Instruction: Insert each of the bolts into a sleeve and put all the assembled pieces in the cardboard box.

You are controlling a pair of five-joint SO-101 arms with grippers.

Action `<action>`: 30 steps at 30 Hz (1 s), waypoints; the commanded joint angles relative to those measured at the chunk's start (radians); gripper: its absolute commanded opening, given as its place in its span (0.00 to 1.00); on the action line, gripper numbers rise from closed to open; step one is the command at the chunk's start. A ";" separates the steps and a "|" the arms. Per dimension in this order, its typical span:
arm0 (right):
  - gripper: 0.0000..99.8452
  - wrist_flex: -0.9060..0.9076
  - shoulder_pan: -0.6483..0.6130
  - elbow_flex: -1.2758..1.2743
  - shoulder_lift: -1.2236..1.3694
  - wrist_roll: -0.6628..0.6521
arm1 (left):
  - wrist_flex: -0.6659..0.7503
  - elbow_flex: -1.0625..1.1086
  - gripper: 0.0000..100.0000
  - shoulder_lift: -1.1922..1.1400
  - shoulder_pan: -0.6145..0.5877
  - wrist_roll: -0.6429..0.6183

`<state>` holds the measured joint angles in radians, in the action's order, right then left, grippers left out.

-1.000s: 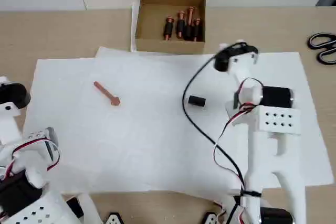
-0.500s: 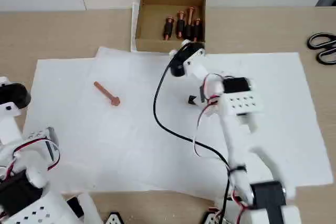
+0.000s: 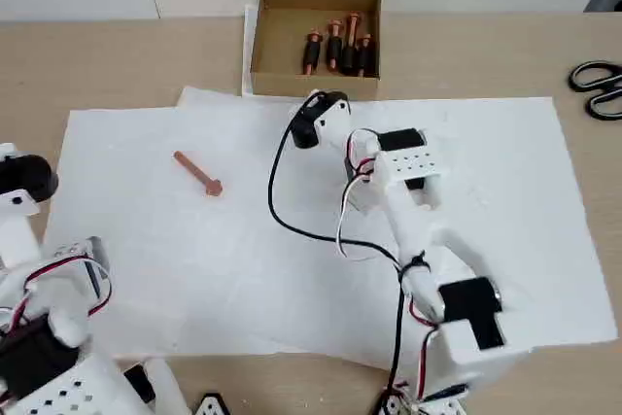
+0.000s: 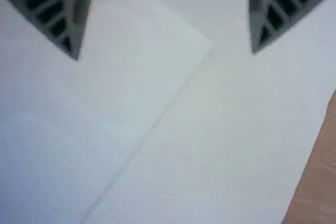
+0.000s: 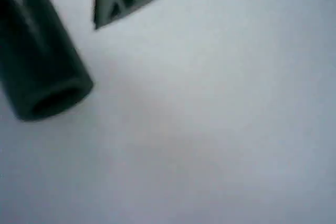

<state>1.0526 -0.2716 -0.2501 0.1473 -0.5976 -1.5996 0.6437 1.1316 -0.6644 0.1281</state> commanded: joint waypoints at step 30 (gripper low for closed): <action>0.00 0.134 0.044 0.318 0.249 -0.003 | 0.009 -0.004 0.20 0.008 0.002 0.003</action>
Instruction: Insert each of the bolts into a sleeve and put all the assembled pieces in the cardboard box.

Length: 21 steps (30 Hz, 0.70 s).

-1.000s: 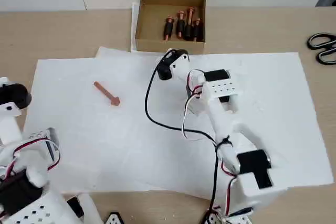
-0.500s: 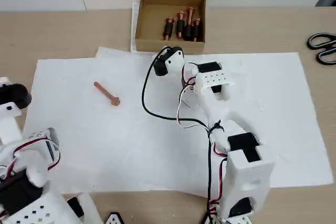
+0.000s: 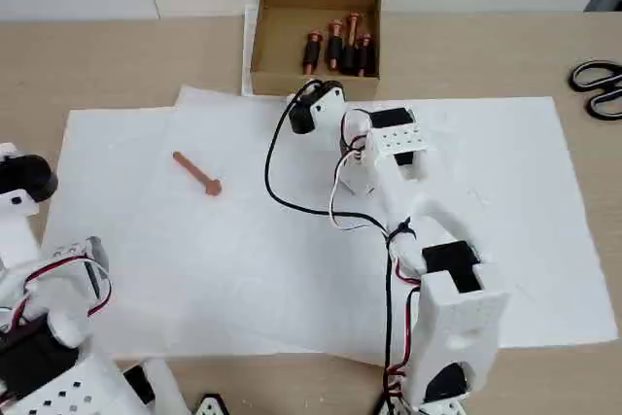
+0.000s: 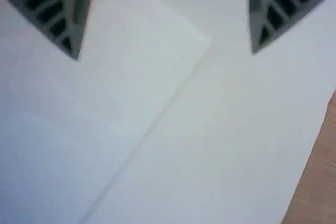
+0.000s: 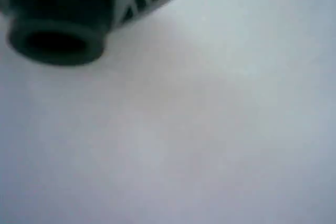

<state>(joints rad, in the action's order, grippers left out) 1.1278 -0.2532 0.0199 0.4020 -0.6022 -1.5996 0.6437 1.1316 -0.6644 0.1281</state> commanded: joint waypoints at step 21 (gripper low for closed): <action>0.00 0.570 0.153 0.480 -0.005 0.075 | 0.143 -0.185 0.20 -0.465 0.281 0.126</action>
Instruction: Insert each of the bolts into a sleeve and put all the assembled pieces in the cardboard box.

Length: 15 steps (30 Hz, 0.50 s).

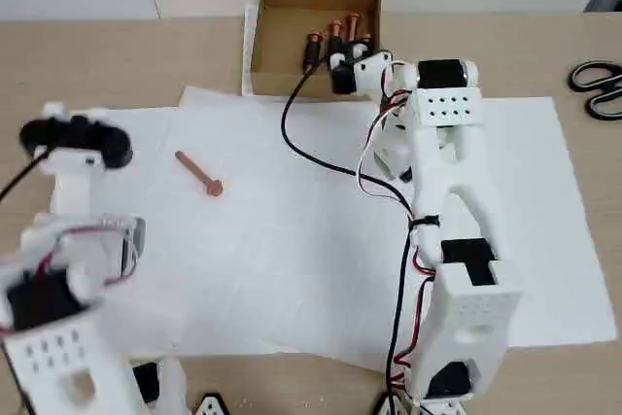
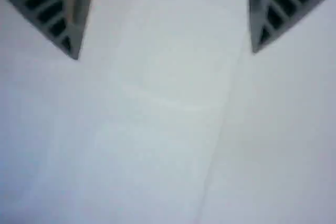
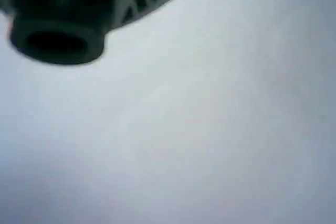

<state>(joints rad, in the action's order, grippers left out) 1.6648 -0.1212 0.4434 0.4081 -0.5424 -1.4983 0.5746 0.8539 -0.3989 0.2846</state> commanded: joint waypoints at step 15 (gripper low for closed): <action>0.00 0.041 0.050 0.055 -0.012 0.112 | -0.014 -0.700 0.20 -1.094 0.279 -0.318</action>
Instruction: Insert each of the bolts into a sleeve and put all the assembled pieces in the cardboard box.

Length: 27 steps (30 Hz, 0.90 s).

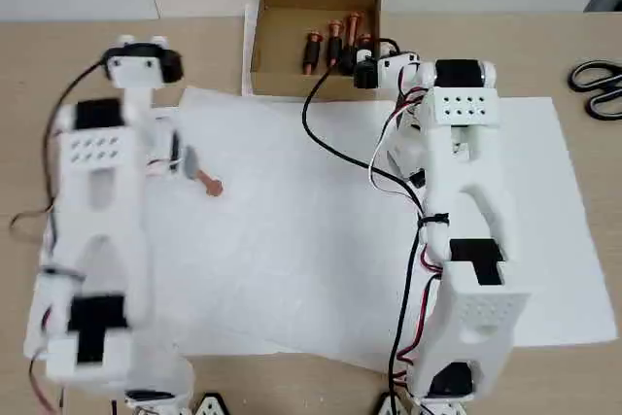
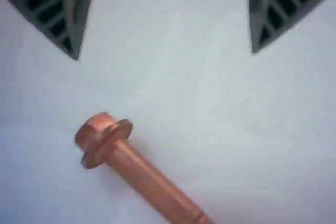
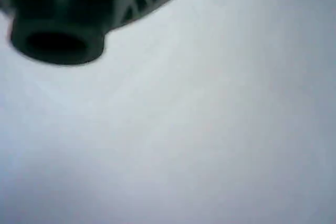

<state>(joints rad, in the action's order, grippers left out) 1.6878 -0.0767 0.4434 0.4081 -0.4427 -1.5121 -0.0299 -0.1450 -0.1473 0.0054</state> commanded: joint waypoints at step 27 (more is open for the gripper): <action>0.00 0.016 0.008 0.055 -0.012 0.008 | -0.087 -0.441 0.01 -0.433 0.083 -0.203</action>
<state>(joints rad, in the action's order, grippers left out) 1.6893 -0.0767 0.4434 0.4081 -0.4427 -1.5505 -0.4212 -0.6682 -0.0890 -0.2110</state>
